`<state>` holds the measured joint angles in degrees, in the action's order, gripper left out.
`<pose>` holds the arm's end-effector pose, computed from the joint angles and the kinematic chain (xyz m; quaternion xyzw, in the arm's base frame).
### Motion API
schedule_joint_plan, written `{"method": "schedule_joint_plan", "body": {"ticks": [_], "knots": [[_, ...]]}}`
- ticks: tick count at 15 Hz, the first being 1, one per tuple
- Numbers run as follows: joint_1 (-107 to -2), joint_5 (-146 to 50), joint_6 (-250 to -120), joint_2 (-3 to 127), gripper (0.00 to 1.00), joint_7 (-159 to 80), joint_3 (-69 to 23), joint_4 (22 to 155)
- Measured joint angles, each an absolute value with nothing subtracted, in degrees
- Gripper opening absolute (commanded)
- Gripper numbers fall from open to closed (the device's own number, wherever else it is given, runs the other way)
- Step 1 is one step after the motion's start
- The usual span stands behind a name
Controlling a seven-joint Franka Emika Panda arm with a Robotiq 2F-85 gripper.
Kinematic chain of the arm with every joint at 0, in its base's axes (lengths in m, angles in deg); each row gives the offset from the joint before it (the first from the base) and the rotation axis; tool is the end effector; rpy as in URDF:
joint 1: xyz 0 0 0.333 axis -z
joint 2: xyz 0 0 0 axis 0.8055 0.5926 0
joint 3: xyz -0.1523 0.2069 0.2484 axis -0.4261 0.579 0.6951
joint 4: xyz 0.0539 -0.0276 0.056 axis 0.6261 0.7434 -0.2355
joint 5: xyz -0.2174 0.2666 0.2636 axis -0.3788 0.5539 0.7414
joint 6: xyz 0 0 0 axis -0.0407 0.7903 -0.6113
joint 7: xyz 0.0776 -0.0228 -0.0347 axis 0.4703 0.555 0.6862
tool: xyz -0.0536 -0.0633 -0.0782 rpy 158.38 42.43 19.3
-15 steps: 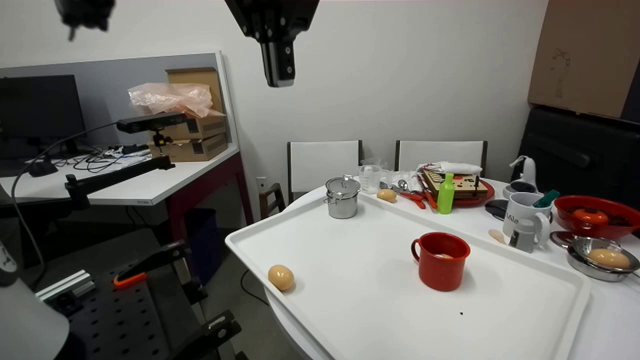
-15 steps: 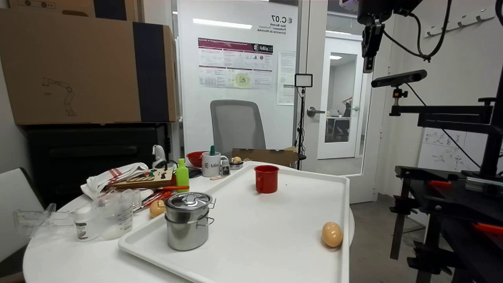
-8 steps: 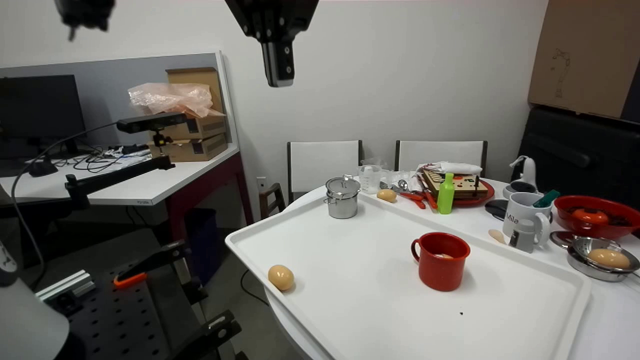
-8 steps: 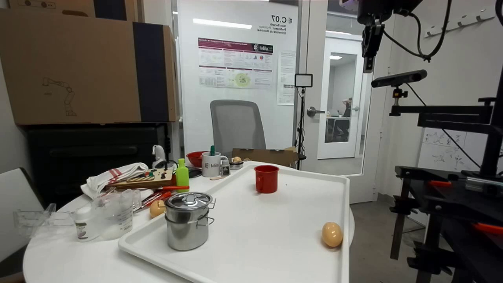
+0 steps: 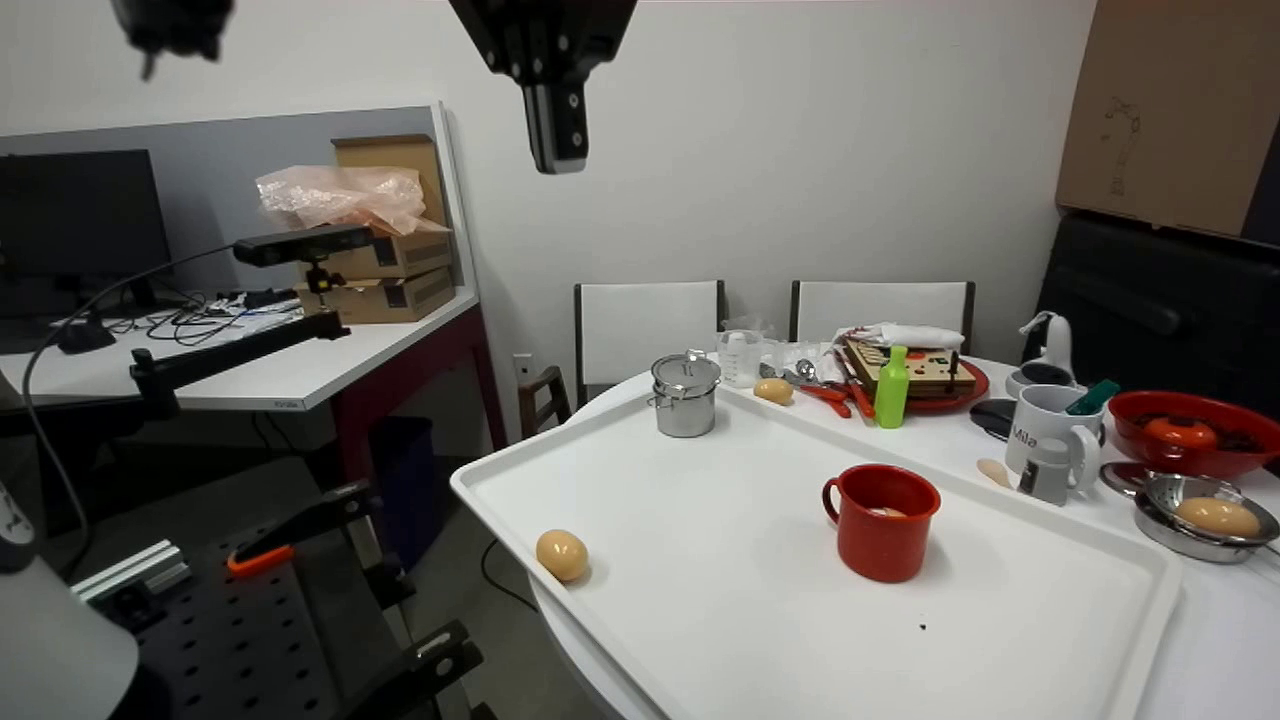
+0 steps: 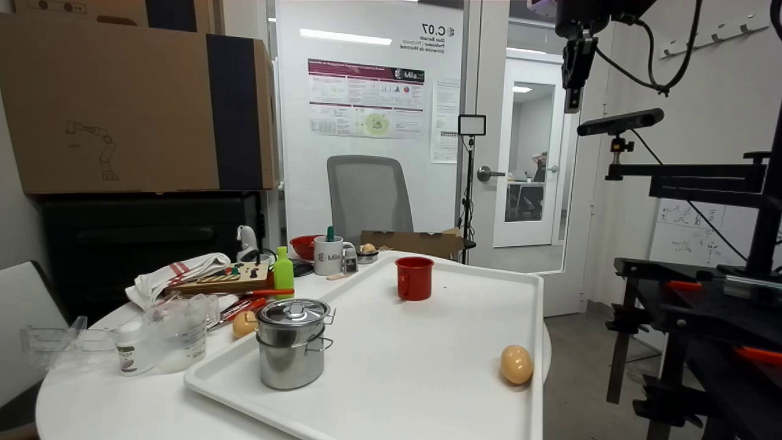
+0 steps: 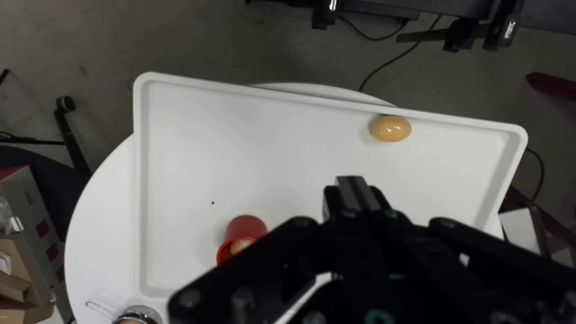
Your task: Put the egg in the mug
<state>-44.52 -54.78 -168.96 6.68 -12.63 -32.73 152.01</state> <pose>0.3194 -0.1400 0.4260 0.9979 0.0639 0.0111 0.0042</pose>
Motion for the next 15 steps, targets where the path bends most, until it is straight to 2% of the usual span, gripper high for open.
{"method": "schedule_joint_plan", "body": {"ticks": [15], "knots": [[-45.7,-54.8,-168.3,6.7,0.09,-12.6,-31.8,152.1]]}}
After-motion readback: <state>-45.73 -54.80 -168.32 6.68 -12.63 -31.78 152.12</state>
